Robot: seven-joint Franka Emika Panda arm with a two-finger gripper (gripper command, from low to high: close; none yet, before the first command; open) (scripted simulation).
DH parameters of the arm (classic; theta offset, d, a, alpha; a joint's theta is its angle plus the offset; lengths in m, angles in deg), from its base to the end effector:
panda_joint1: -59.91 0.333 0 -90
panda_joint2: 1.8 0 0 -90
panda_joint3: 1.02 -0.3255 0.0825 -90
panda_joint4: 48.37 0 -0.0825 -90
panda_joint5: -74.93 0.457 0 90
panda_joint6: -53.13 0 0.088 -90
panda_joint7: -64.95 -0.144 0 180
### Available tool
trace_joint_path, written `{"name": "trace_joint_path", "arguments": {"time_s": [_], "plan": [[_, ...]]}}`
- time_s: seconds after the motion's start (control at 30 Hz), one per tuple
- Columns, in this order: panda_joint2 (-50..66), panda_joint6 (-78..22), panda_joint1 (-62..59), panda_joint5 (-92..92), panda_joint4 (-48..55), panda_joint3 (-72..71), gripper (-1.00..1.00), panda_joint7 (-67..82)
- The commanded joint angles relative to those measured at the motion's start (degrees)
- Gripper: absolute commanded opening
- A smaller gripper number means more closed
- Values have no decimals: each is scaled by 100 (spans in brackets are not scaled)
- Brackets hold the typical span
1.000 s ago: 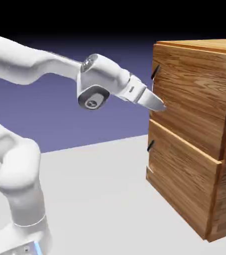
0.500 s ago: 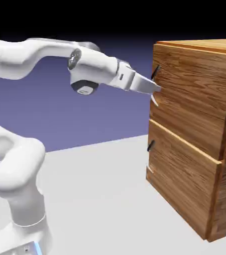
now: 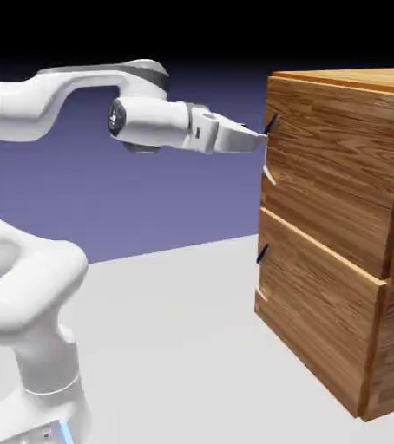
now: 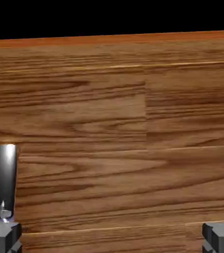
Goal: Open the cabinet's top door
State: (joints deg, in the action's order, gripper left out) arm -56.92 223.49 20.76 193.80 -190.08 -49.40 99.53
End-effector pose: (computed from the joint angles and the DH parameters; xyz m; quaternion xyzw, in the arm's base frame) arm 0.4601 0.0641 0.5703 -0.6855 0.3134 -0.6058 0.2547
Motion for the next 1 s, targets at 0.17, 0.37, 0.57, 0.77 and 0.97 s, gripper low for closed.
{"name": "trace_joint_path", "arguments": {"time_s": [0.17, 0.37, 0.57, 0.77, 0.97], "plan": [[-283, -46, -501, 1496, 243, -609, 0, 969], [-565, -92, -1002, 2991, 485, -1217, 0, 1938], [-817, -133, -1448, 4320, 701, -1758, 0, 2800], [-573, -335, -2441, 4417, 1411, -2234, 0, 2816], [-517, -886, -1611, 4093, 625, -1697, -100, 2861]]}}
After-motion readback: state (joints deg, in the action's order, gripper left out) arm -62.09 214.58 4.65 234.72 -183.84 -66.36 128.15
